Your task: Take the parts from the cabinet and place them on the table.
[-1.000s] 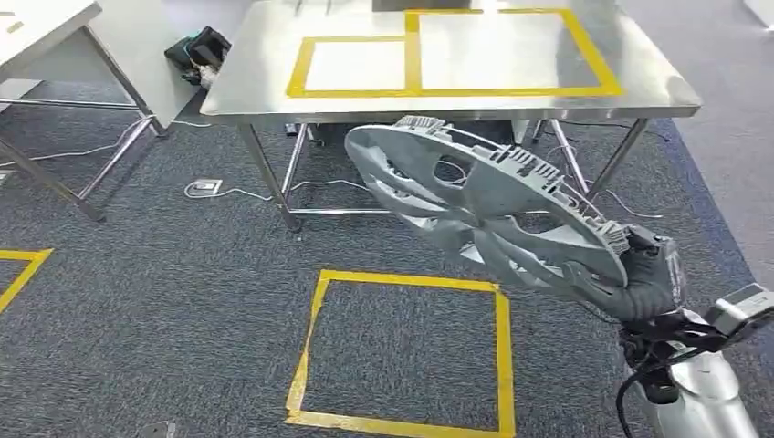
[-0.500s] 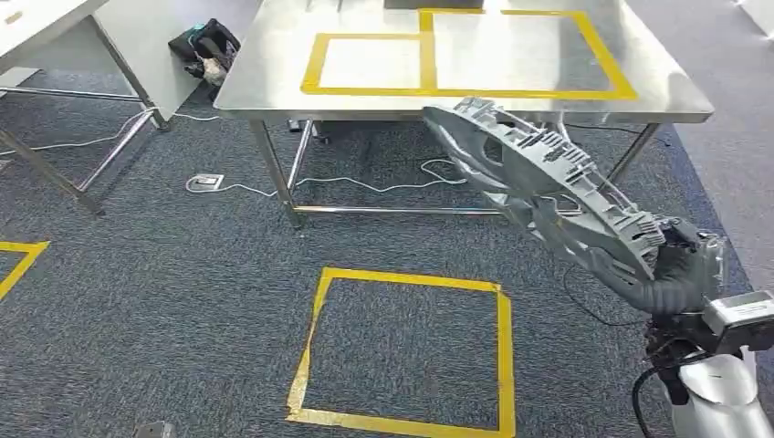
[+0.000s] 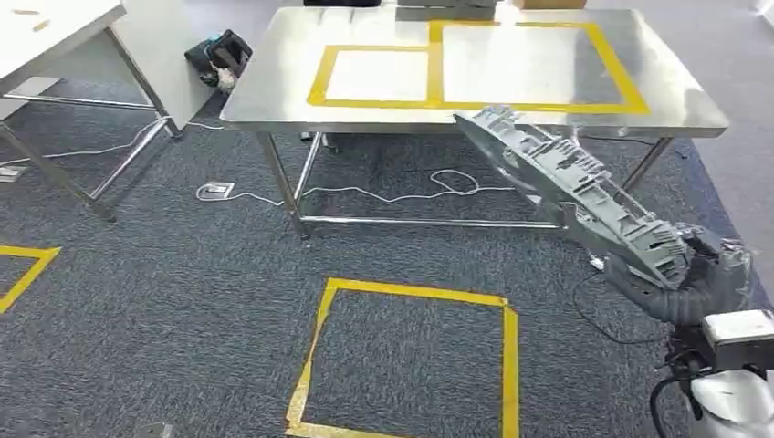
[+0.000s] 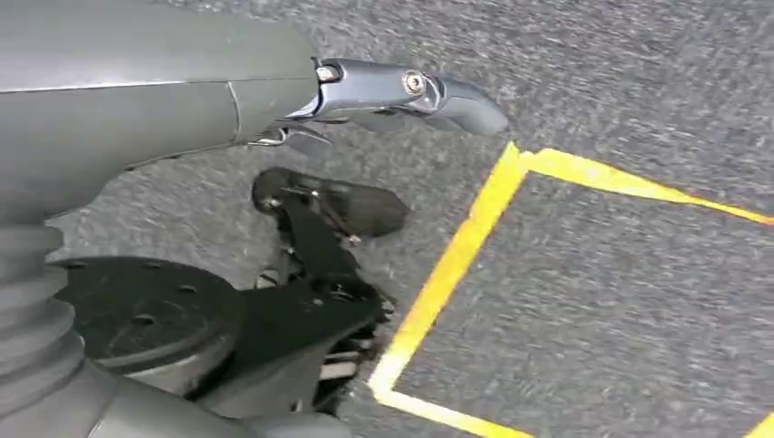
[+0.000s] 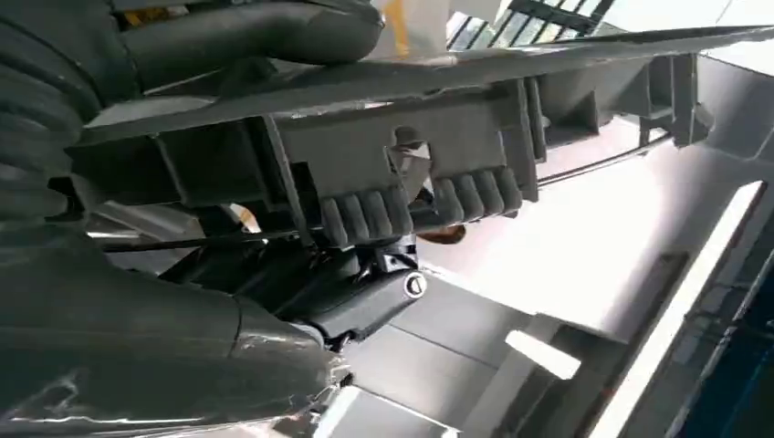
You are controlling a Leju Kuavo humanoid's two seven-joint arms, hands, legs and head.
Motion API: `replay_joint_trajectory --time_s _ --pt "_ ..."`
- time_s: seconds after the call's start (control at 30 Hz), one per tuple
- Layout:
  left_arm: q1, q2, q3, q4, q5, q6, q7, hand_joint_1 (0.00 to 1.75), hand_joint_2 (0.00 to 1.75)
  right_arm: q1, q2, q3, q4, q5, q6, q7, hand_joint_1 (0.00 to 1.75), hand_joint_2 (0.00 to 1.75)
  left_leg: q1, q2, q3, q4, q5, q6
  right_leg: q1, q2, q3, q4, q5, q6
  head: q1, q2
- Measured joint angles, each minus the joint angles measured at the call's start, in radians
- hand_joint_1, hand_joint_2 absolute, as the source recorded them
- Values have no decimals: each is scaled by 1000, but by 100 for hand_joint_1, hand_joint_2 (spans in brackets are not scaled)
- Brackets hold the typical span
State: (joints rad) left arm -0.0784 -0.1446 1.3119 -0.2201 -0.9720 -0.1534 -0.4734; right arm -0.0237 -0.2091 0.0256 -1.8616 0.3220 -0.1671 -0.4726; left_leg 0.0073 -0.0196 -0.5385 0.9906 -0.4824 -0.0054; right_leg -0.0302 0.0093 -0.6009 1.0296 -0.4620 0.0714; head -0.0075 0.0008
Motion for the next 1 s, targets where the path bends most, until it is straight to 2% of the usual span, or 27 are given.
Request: replay_joint_trajectory --time_s 0.03,0.1,0.13,0.17,0.2,0.27,0.33,0.37,0.4,0.43,0.47,0.5,0.53,0.57,0.6,0.63,0.67,0.7,0.73,0.77,0.8,0.83,0.87,0.9,0.93,0.97,1.0 --pt "2 0 0 0 0 0 1 0 175 4 -2 -4 -8 3 -5 0 175 175 0 0 3 -2 -5 -2 0 1 -4 0 11 -7 -2 0" --pt "2 1 0 0 0 1 3 0 175 7 -11 -12 -19 6 -6 8 175 175 3 -1 9 6 -3 -12 -4 6 13 4 2 -22 -4 0" --pt "0 2 0 0 0 2 3 0 175 11 -16 -17 -26 11 -7 11 175 175 2 4 -10 47 20 -17 -3 4 22 -2 -5 -29 -4 0" --pt "-2 1 0 0 0 4 3 0 175 10 -22 -19 -30 16 -6 16 175 175 2 8 -51 116 37 -24 -3 1 34 -5 -12 -35 -7 0" --pt "-2 0 0 0 -2 5 3 0 175 10 -25 -21 -34 18 -6 17 175 175 3 10 -108 194 30 -28 -3 1 48 -10 -23 -38 -7 0" --pt "4 -1 0 0 -2 7 3 0 175 11 -29 -22 -38 22 -6 19 175 175 2 10 -209 298 -49 -31 -3 2 87 -25 -48 -42 -10 0" --pt "10 -1 0 0 -2 8 -2 0 175 17 -32 -22 -39 32 -7 23 175 175 -1 10 -246 281 -108 -22 -3 5 140 -44 -75 -39 -10 0" --pt "13 -1 0 0 -2 9 -5 0 175 21 -36 -22 -40 48 -8 30 175 175 -5 10 -248 235 -106 -15 -3 4 173 -56 -90 -38 -10 0" --pt "16 0 0 0 -2 9 -5 0 175 23 -40 -22 -40 63 -9 35 175 175 -10 10 -245 172 -65 -4 -3 4 204 -68 -104 -37 -12 0" --pt "21 1 0 0 -2 10 -5 0 175 23 -45 -22 -40 80 -11 40 175 175 -20 10 -244 89 60 12 -2 3 236 -84 -121 -35 -12 0" --pt "29 4 0 0 -2 10 -5 0 175 25 -48 -21 -40 101 -14 46 175 175 -28 10 -244 13 210 25 -1 5 257 -95 -134 -32 -13 0" --pt "34 5 0 0 -2 10 -4 0 175 25 -54 -20 -39 130 -20 53 175 175 -37 10 -233 -50 225 28 6 11 274 -111 -156 -25 -17 0" --pt "34 3 0 0 -3 10 0 0 175 20 -62 -18 -41 159 -24 63 175 175 -34 6 -224 -34 217 23 9 8 304 -141 -179 -27 -12 0" --pt "29 2 0 0 -4 10 3 0 175 19 -76 -16 -46 196 -29 72 175 175 -28 3 -207 -39 190 20 10 10 345 -130 -156 -18 -15 0" --pt "21 -2 0 0 -4 7 3 0 175 10 -91 -15 -48 219 -33 79 175 175 -31 2 -179 -34 175 21 12 11 347 -117 -132 -14 -5 -1" --pt "17 1 0 0 -6 7 5 0 175 1 -102 -12 -48 242 -35 87 175 175 -29 -3 -161 -38 180 26 10 5 319 -52 -115 -8 -4 0" --pt "15 0 0 0 -6 7 6 0 175 -4 -110 -10 -48 258 -39 91 175 175 -29 -3 -139 -36 162 30 10 -3 271 41 -91 -10 -3 -1" --pt "14 0 0 0 -6 7 6 0 175 -6 -116 -8 -47 268 -42 94 175 175 -31 -2 -119 -37 143 38 14 -4 205 129 -102 -14 -4 0" --pt "16 0 0 0 -6 7 7 0 175 -5 -124 -6 -47 297 -52 100 175 175 -32 -2 -96 -37 120 42 21 -4 144 192 -147 -19 -3 0" --pt "19 0 0 0 -8 7 9 0 175 -5 -132 -3 -46 337 -61 108 175 175 -33 -2 -72 -37 99 46 27 -4 93 220 -206 -24 -1 0" --pt "21 0 0 0 -10 7 10 0 175 -4 -140 1 -44 370 -69 113 175 175 -35 -5 -43 -38 75 50 32 -3 49 223 -269 -28 0 0" --pt "23 0 0 0 -10 7 10 0 175 -2 -146 6 -41 388 -74 118 175 175 -38 -10 -12 -40 52 53 36 -3 9 211 -313 -32 3 0" --pt "24 0 0 0 -11 7 11 0 175 2 -149 10 -39 394 -75 122 175 175 -42 -14 18 -43 31 54 38 -2 -24 187 -318 -37 3 0" --pt "26 0 0 0 -11 7 11 0 175 6 -153 12 -35 396 -79 123 175 175 -47 -17 56 -48 5 56 39 -1 -59 140 -266 -44 7 0" --pt "28 1 0 0 -11 7 11 0 175 8 -155 15 -33 397 -80 123 175 175 -50 -17 87 -53 -15 58 39 -1 -82 89 -163 -50 7 0" --pt "36 1 0 0 -11 7 12 0 175 15 -155 19 -27 399 -80 124 175 175 -50 -17 108 -71 -34 58 41 -6 -97 17 27 -52 6 0" --pt "36 4 1 1 -11 7 12 0 175 25 -155 23 -17 400 -85 123 175 175 -55 -25 157 -70 -57 57 44 -12 -134 -69 147 -51 0 -1"
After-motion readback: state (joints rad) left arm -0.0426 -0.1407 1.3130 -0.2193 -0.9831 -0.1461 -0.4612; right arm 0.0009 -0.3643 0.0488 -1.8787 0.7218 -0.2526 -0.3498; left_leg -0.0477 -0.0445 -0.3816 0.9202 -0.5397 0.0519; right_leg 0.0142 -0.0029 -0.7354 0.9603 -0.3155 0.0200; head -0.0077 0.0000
